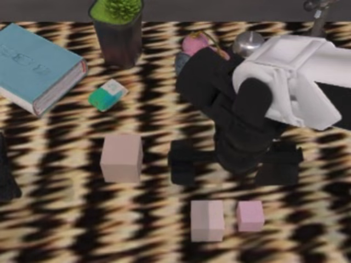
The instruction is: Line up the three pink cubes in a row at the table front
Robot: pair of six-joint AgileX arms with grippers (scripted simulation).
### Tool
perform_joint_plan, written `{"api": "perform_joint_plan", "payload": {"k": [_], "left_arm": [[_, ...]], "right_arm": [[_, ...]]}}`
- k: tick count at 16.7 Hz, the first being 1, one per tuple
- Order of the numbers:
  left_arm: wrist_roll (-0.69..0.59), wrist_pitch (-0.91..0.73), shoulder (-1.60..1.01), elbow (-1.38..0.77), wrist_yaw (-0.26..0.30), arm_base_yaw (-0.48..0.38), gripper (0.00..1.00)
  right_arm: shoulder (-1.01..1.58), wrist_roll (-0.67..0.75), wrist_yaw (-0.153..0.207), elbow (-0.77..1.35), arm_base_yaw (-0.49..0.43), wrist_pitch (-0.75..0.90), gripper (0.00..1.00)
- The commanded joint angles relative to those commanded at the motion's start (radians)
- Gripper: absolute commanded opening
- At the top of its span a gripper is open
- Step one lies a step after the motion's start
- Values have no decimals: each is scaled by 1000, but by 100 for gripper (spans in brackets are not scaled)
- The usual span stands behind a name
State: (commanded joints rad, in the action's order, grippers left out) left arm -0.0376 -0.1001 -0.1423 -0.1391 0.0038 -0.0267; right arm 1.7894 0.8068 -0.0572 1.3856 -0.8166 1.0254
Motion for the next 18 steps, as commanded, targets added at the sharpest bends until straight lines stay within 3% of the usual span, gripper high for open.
{"api": "perform_joint_plan", "payload": {"k": [5,9,13,18], "left_arm": [[-82,-223,-375,-314,-3,-91,100],[-162,-452,-801,-619,-5,-183,100],[-238,-675,-1216,-911,-2,-276,100],[-320,-904,-1609,-1224,1,-376,100]], "right_arm": [[-337,-181,-58,-293,163,-172,100],[-677,-359,-80,-622,329,-326,100],[-1038,-530,-63,-950,496,-501,100],[-1476,-699,-6,-1248,676,-765,100]]}}
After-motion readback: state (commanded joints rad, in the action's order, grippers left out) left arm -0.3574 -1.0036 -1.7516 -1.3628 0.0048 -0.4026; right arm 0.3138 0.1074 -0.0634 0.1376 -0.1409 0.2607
